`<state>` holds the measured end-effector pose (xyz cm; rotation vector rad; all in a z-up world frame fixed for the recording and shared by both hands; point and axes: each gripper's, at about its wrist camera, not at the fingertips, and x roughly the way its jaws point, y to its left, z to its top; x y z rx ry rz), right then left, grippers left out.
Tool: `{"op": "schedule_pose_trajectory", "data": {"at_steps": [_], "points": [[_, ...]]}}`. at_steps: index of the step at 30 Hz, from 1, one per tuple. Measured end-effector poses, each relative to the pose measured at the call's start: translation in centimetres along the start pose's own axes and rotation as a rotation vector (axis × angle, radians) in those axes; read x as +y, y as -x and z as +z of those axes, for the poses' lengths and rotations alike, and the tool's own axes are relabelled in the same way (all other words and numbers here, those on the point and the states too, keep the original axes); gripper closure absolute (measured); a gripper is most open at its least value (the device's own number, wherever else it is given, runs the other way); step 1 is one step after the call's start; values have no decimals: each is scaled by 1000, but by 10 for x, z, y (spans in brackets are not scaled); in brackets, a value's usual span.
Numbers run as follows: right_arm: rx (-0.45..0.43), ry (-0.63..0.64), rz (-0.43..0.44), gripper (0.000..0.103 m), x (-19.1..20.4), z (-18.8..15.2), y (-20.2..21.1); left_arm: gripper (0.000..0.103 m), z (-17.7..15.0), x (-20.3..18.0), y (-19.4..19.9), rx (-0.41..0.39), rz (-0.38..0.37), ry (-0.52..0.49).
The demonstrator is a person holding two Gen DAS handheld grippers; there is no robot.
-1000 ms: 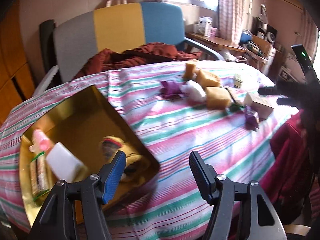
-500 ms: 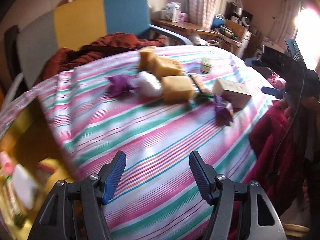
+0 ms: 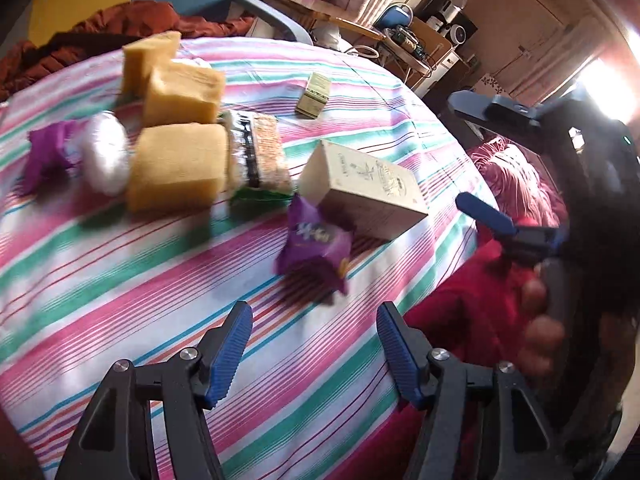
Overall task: Organize objects
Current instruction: 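Approach and grasp the purple snack packet with the left tool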
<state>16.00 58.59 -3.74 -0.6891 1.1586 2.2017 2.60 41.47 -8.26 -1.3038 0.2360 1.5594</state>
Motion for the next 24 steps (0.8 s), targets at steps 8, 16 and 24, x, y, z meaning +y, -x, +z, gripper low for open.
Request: {"op": "schedule_pose_trajectory", "data": {"at_steps": [8,16,24], "points": [[6,-32,62,0,-7,1,-1,38,31,3,-41,40,4,186],[22,-69,97,0,-13,2,-5,48,42,-9,-53,20,191,-21],[31,-88,103,0,-16,3,-7,48,10,26,-16,47,234,-146]]}}
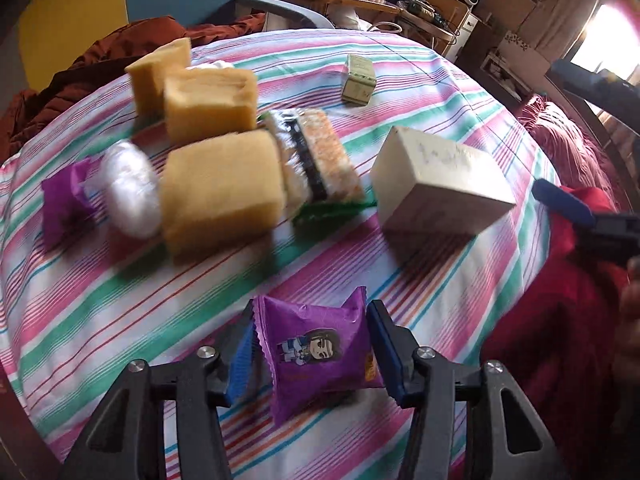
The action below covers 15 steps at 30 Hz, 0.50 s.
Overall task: Organize objects
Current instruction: 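Approach and grasp the purple snack packet with the left tool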
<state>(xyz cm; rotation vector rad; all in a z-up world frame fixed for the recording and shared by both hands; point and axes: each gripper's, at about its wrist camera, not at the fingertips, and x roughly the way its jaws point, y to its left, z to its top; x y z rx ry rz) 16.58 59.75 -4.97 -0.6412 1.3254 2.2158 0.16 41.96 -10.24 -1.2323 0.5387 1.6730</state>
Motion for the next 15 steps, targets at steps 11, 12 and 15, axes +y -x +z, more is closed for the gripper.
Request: {"op": "schedule_pose_trajectory", "data": {"at_steps": [11,12,15], "points": [[5,8,-32,0,1,-1,-1,30,-30,19,26,-19,-39,-15],[5,9,-35,0,1,-1,-1,30,-30,20,29,-17,-31,9],[10,11,-46,0,1,-2,-2,33,-36,33,33,2,-25,188]]}}
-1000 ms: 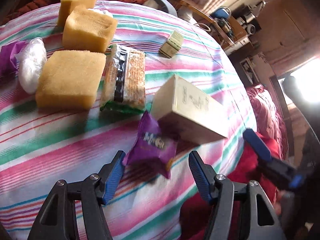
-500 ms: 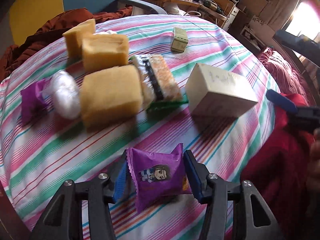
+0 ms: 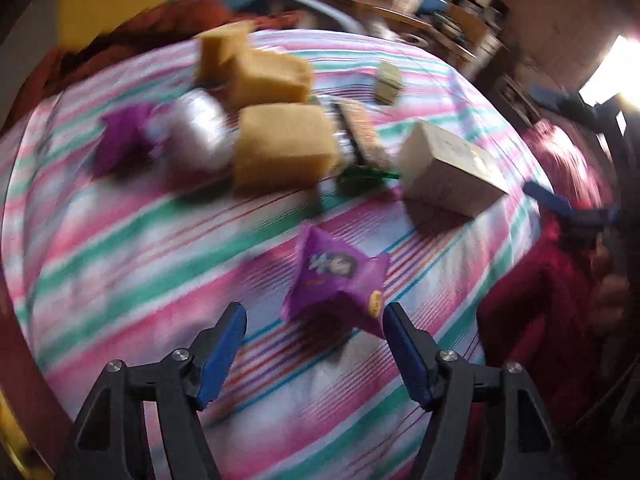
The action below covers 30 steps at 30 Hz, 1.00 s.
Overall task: Organize objects
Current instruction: 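Approach and grasp the purple snack packet with the left tool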
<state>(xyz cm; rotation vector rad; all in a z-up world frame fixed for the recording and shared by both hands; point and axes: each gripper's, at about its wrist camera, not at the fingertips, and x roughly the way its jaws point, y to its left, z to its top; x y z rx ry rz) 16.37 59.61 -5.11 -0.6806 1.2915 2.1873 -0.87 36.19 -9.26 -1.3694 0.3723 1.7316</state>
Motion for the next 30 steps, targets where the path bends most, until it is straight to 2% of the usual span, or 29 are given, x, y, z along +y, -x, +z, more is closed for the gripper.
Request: {"op": "schedule_pose_trajectory", "data": {"at_steps": [1,3,5,8,10,14,17,22,23,24,26,27,30], "points": [[2,2,-4,0,0,0,-1,37,-2,9,2,11,-35,91],[3,5,-7,0,1,-1,-1,42,-6,13,2,40,-127,197],[4,6,-8,0,1,-1,-1,42,-11,4,3,42,-145,186],[7,6,-8,0,1,-1,-1,42,-1,-10,2,30,-159,172],[7,6,-8,0,1,-1,-1,42,10,-16,-2,14,-140,173],[13,7,-2,0,1,-2,-2,42,29,-22,-25,28,-79,167],[21,7,6,0,1,-2,-3,42,40,-26,-38,47,-25,127],[30,6,9,0,1,-2,-4,43,39,-40,-44,35,57,-40],[35,7,6,0,1,-2,-5,46,37,-42,-44,25,75,-71],[41,8,2,0,1,-2,-6,57,35,-44,-45,9,110,-114],[54,11,-8,0,1,-2,-8,59,33,-41,-44,-12,101,-134],[62,12,-14,0,1,-2,-10,63,31,-38,-42,-19,93,-132],[118,30,-50,0,3,-2,-17,64,25,-25,-35,-29,66,-118]]}}
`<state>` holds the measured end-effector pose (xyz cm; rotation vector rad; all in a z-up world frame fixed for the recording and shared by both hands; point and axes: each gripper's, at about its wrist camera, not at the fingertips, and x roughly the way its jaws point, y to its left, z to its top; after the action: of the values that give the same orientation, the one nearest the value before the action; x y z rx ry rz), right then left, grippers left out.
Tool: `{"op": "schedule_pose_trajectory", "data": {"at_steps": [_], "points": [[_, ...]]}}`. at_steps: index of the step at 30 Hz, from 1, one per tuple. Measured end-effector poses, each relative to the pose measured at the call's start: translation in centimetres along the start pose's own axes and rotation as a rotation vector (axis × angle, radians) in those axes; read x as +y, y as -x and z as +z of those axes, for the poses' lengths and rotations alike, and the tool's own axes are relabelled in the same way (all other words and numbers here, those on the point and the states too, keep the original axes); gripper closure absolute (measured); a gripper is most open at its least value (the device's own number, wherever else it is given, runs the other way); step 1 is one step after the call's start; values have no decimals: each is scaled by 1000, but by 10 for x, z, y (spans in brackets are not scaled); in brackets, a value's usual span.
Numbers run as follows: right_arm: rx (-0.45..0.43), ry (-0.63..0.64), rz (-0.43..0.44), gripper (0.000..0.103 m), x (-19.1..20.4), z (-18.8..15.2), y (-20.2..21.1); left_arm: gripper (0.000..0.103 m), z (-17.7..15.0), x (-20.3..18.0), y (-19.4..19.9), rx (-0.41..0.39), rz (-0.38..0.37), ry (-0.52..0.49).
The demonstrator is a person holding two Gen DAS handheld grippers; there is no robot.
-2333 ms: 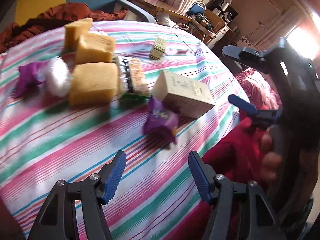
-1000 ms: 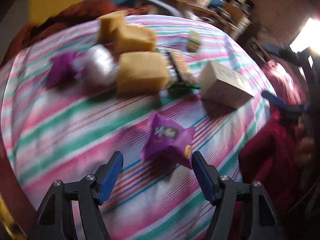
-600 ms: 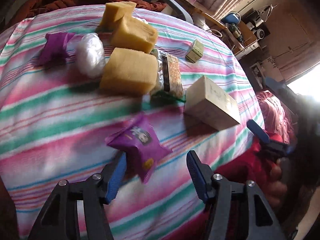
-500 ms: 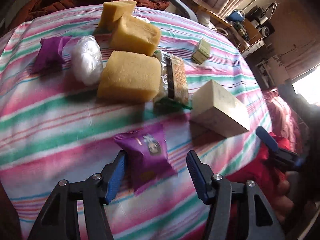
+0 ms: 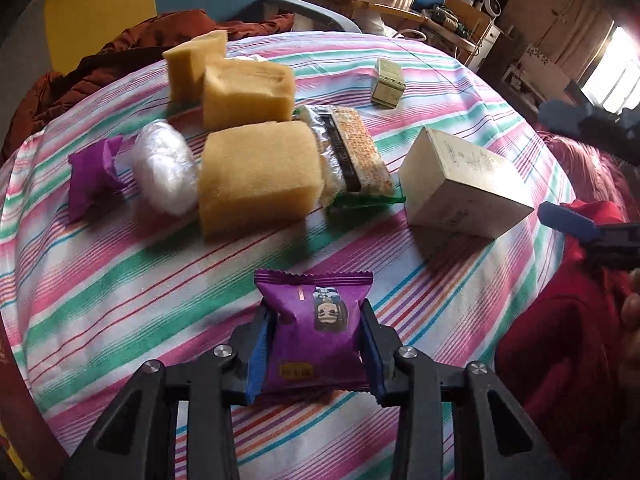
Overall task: Organize objects
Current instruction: 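Approach and grasp the purple snack packet with the left tool, then carry the purple packet to the gold tray while the right carries the cream box there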
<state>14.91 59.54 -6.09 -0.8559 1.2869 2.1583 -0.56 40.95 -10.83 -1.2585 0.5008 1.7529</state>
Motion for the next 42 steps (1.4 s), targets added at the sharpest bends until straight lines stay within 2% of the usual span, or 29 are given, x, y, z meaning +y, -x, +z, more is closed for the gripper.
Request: {"op": "schedule_pose_trajectory", "data": {"at_steps": [2,5,8,9,11,12,15,17,18,20,23,26,28,31,33,36,42], "points": [[78,72,-44,0,9,3,-9,64,-9,7,8,-11,-3,-2],[134,339,-191,0,39,7,-16,64,-22,21,17,-26,-21,20],[156,624,-284,0,66,7,-27,63,-33,28,24,-38,-32,43],[183,657,-320,0,68,9,-35,63,-37,30,26,-39,-37,59],[222,601,-384,0,60,18,-49,63,-42,35,31,-44,-56,86],[223,540,-387,0,55,23,-51,63,-43,36,32,-49,-63,94],[139,354,-374,0,41,35,-45,63,-47,36,40,-71,-76,92],[100,341,-398,0,41,36,-43,63,-49,36,46,-86,-86,83],[112,379,-403,0,46,34,-45,63,-51,36,51,-96,-97,79],[157,555,-393,0,63,23,-50,63,-53,37,58,-110,-114,78],[251,927,-420,0,90,-6,-58,63,-61,41,68,-130,-130,85],[332,1107,-512,0,91,-16,-75,63,-67,44,81,-151,-140,96],[405,1130,-543,0,82,-11,-92,63,-73,47,91,-165,-143,99],[440,1116,-585,2,66,-2,-107,63,-78,52,103,-185,-135,111],[441,1050,-561,36,61,3,-108,63,-82,56,110,-196,-133,122],[391,1027,-525,48,63,0,-93,63,-87,63,116,-208,-132,147],[278,956,-480,51,69,-3,-48,63,-97,74,137,-258,-123,183]]}}
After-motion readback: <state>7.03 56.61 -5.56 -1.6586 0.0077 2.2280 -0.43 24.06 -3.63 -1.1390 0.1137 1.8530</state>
